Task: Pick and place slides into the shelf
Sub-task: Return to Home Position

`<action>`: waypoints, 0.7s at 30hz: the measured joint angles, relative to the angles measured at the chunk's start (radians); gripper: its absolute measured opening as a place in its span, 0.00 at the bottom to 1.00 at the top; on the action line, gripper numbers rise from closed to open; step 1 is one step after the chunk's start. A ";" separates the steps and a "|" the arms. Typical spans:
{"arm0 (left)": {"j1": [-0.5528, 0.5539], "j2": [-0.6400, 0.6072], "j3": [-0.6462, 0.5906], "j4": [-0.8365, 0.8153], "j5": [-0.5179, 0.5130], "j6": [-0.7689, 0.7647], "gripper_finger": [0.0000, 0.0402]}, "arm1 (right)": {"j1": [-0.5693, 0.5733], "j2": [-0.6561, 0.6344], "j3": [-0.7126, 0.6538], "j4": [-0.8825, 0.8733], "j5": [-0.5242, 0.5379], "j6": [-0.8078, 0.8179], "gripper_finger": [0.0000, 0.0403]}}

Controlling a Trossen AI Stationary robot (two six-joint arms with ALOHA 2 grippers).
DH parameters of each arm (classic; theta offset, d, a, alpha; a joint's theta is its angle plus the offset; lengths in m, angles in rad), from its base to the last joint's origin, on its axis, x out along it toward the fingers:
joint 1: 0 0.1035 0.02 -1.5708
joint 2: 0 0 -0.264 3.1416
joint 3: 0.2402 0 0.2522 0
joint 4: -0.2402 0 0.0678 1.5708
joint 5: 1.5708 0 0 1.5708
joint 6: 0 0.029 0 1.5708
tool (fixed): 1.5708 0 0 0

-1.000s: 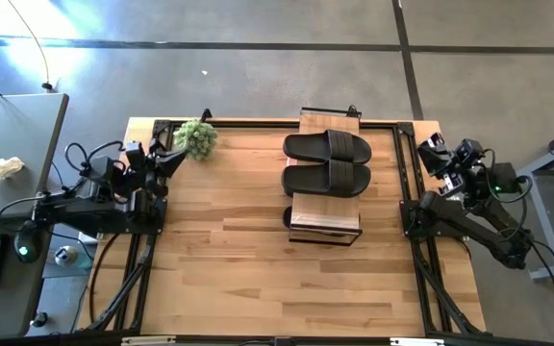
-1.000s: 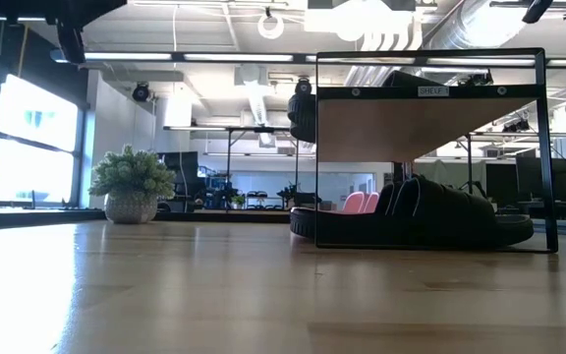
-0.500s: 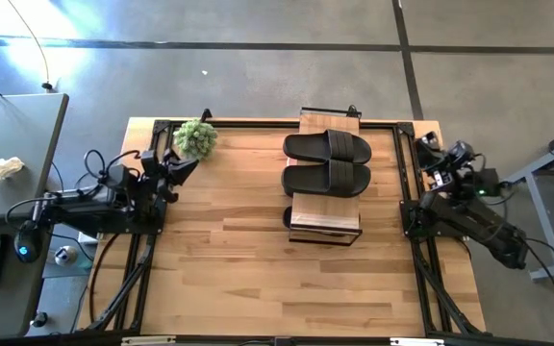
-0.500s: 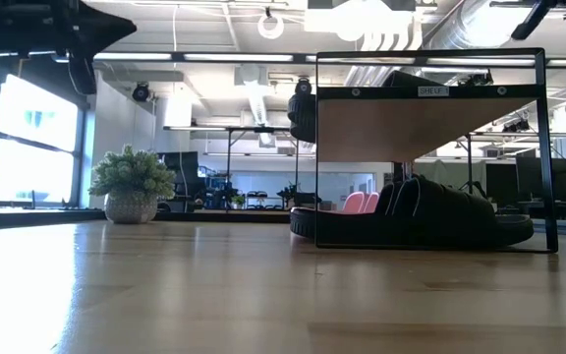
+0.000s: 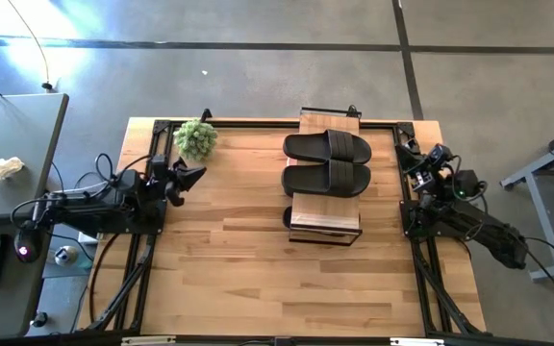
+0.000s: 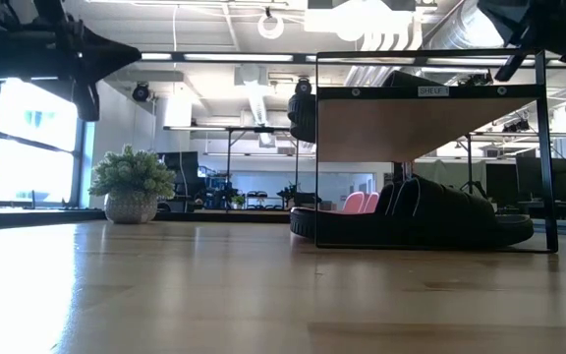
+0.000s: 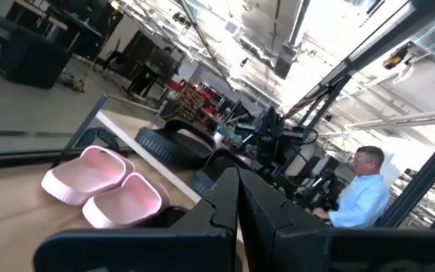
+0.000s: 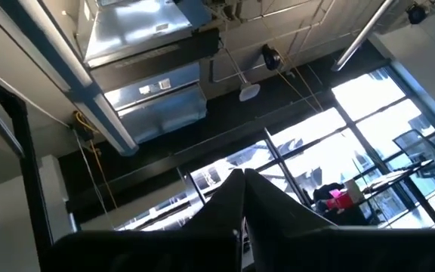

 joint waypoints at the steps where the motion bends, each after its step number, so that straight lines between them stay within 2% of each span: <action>1: 0.000 0.000 -0.010 0.011 0.000 -0.005 0.00 | 0.000 0.000 -0.004 0.007 0.000 0.002 0.00; 9: 0.000 0.001 -0.032 -0.013 0.013 -0.023 0.00 | 0.000 0.000 -0.008 -0.067 0.007 0.023 0.00; 15: 0.000 0.001 -0.031 -0.076 0.069 0.080 0.00 | 0.000 0.000 -0.008 -0.154 -0.032 0.015 0.00; 21: 0.000 0.001 -0.031 -0.185 0.106 0.204 0.00 | 0.000 0.000 -0.008 -0.311 -0.095 -0.101 0.00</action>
